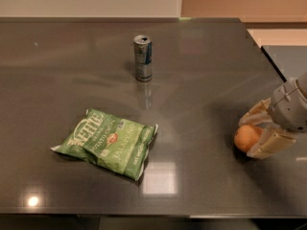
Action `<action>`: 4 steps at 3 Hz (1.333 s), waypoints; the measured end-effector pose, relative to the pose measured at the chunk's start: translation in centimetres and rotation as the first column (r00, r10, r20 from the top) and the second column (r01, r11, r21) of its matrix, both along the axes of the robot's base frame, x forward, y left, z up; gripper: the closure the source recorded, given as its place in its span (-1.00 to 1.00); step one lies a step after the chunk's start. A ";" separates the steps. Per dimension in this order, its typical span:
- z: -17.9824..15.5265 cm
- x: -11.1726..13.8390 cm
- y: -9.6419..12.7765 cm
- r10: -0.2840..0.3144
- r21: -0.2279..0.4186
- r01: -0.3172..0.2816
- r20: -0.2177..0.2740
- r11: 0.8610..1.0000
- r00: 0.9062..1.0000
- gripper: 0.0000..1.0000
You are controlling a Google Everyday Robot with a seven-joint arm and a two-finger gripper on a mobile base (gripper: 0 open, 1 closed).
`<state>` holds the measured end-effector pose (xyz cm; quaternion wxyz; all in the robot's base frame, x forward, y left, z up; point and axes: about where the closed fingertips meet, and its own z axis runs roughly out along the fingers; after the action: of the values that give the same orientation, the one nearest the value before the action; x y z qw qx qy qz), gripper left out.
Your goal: Move orange near redbull can
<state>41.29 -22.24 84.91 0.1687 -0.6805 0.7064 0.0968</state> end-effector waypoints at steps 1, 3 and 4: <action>1.0 5.2 3.5 -0.042 0.022 0.042 0.006 0.999 0.999 1.00; 2.5 15.0 10.4 -0.109 0.056 0.108 0.004 0.993 0.994 1.00; 2.0 18.1 12.8 -0.127 0.056 0.127 -0.011 0.990 0.992 1.00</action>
Offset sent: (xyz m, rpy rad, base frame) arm 0.1737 0.1114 0.0325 0.0751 -0.0208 -0.1433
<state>59.36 -9.42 86.88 0.1911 -0.6287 0.7460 0.1081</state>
